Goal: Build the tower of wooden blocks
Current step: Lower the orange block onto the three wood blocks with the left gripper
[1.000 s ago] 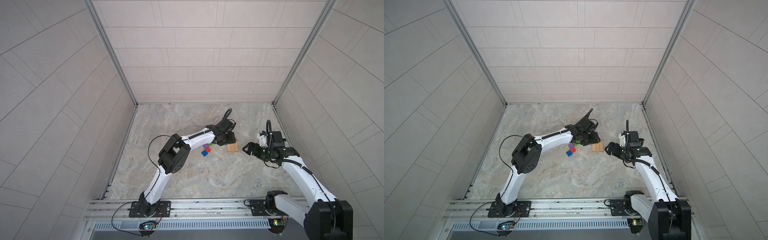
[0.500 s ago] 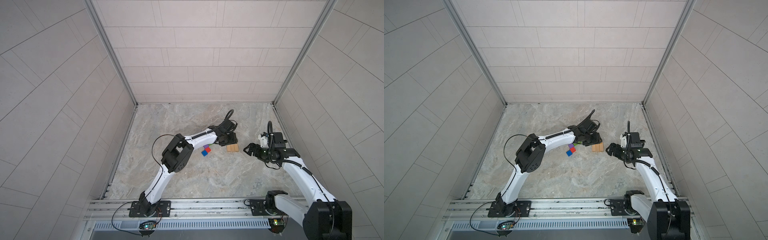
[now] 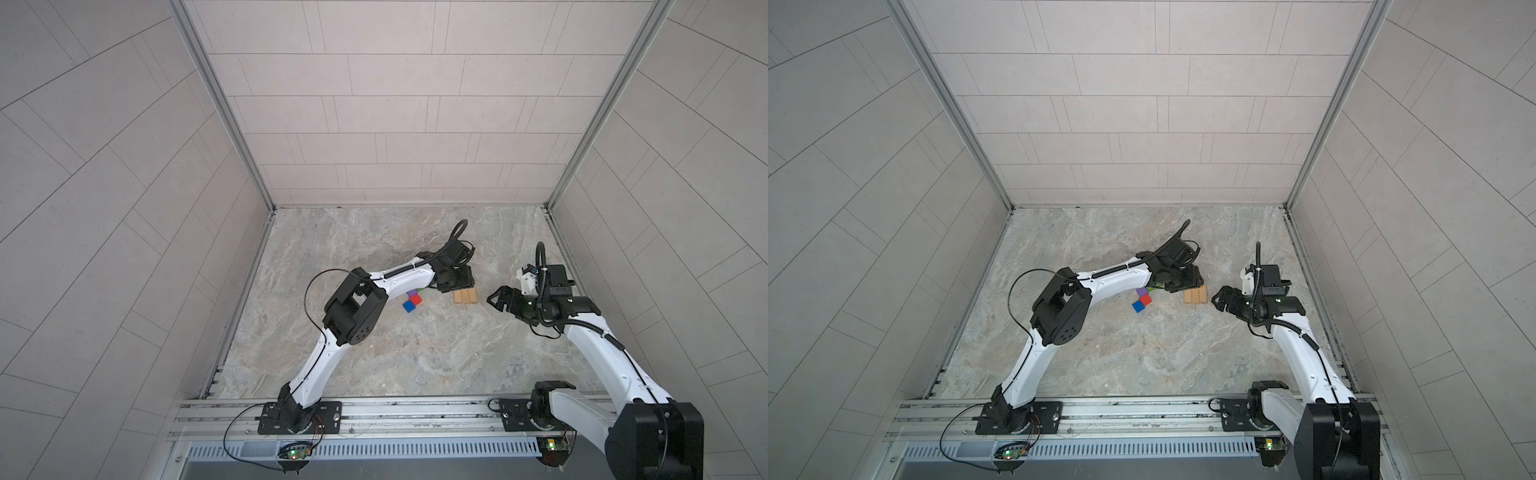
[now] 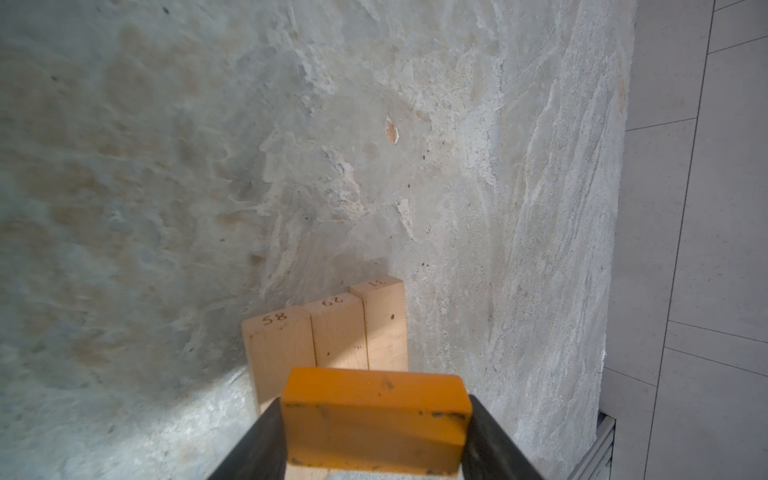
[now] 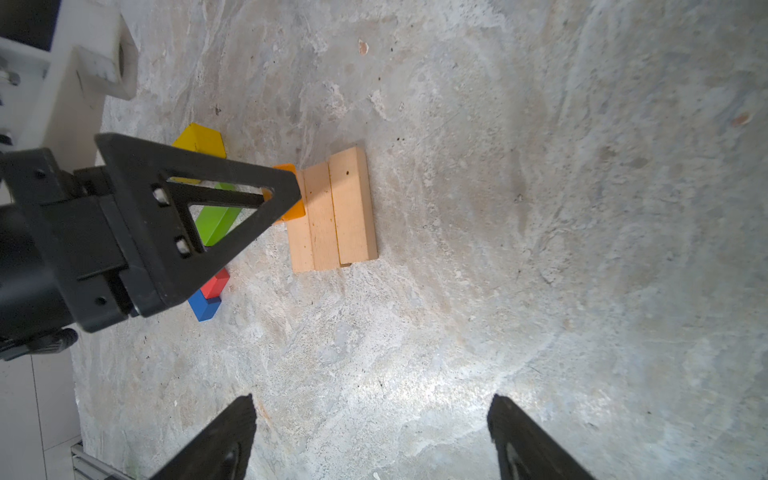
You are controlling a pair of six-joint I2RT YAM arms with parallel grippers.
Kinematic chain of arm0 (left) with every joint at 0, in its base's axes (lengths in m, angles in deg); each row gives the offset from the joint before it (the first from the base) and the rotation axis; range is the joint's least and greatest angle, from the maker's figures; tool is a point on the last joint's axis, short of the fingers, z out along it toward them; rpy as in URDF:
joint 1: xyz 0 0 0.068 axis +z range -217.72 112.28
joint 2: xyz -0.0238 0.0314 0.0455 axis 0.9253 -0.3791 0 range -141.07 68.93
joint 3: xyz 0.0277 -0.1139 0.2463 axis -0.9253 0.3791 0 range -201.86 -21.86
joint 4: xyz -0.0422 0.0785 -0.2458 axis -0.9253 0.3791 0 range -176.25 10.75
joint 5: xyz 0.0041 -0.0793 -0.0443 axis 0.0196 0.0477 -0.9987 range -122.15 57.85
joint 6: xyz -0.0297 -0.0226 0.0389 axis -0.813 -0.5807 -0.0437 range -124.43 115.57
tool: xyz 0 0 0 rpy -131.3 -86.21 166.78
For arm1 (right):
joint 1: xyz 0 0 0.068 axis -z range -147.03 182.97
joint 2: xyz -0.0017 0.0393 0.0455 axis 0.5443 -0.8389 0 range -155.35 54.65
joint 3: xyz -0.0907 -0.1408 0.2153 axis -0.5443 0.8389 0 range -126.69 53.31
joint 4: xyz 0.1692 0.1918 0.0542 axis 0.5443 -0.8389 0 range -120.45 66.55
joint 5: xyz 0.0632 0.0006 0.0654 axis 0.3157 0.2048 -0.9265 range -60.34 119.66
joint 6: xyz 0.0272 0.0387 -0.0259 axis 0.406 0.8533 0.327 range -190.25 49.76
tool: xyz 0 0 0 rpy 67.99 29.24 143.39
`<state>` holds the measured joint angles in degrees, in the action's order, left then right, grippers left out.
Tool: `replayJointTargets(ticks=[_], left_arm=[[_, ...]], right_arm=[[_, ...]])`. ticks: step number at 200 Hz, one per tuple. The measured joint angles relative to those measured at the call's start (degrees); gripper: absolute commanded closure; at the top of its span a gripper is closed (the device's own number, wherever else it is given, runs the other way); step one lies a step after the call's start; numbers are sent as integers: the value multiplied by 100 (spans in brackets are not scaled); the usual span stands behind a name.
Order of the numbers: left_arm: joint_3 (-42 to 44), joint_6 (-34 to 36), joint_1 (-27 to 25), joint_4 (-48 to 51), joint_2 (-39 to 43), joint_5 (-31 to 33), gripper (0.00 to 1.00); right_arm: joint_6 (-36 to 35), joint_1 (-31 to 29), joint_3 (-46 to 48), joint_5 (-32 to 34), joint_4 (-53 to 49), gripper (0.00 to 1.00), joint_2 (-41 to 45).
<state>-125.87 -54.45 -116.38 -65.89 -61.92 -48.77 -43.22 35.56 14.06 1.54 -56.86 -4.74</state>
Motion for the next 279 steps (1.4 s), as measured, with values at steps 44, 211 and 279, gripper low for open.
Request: replayJointTargets(ticks=[44, 211, 279], left_arm=[[-61, 9, 0, 4, -24, 17, 38], [-92, 52, 0, 101, -101, 42, 33], [-94, 52, 0, 105, -129, 61, 31]], right_arm=[[-4, 11, 0, -7, 0, 11, 0], [-26, 83, 2, -48, 22, 11, -2], [-26, 85, 28, -85, 26, 11, -2]])
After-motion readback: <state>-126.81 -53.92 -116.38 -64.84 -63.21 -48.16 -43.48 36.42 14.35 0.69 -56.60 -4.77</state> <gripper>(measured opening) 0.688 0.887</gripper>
